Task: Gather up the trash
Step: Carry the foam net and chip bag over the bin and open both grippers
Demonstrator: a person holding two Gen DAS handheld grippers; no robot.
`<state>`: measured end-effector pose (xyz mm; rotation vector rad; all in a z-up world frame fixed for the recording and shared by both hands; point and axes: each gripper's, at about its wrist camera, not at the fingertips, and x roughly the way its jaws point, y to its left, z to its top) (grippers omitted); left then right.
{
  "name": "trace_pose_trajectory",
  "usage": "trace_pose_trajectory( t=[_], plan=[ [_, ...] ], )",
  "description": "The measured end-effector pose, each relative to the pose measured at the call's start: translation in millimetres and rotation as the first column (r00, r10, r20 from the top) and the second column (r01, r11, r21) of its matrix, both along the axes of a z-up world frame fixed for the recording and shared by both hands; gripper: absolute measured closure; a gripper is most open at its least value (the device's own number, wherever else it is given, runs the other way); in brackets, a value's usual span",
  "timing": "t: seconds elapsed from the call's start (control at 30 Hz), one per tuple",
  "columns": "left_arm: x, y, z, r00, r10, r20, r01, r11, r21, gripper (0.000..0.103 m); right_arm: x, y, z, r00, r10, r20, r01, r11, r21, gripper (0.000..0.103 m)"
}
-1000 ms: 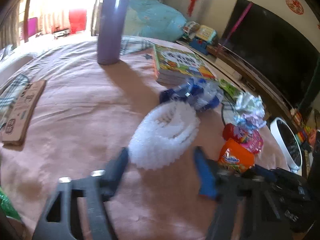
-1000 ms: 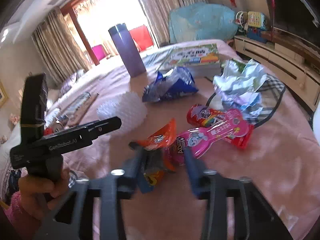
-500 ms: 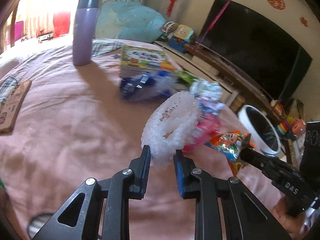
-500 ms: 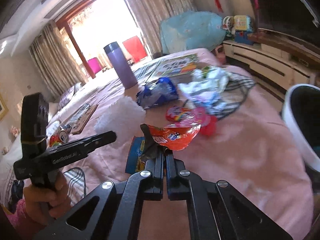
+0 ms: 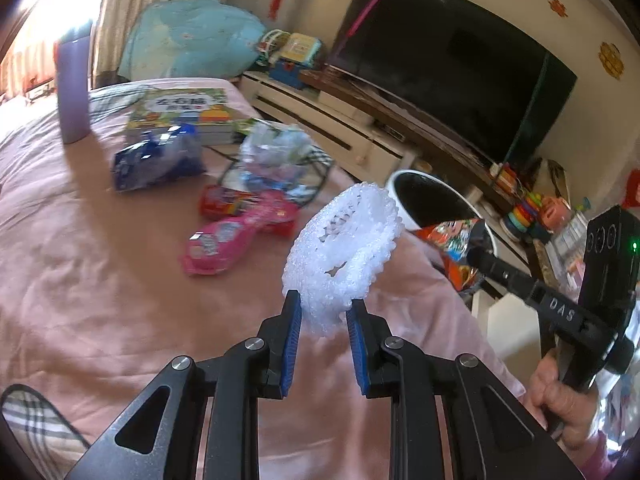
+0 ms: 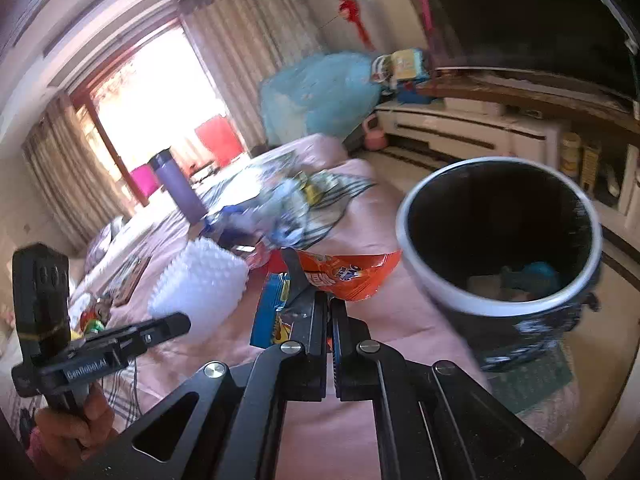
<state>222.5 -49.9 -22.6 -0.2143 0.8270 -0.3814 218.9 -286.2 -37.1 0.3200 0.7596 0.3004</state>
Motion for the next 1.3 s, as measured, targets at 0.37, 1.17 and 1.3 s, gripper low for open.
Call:
trace_pose_trajectory(
  t=[0.37,1.17,1.3],
  plan=[
    [16,-45,3,0.998,-0.061,0.008,0.061,0.998,0.008,0.081,-4,-59,10,0.995,-0.099,0.016,0.099,0.995,-0.017,0.101],
    [92,-141,8,0.991,-0.133,-0.003,0.132,0.989,0.070,0.081,34,-119,3,0.985,-0.175,-0.017,0.173,0.982,-0.078,0.101],
    [104,-153,7,0.989,-0.148,-0.002,0.148,0.986,0.074,0.080,40,-127,0,0.983,-0.180,-0.029,0.177,0.982,-0.067,0.101]
  ],
)
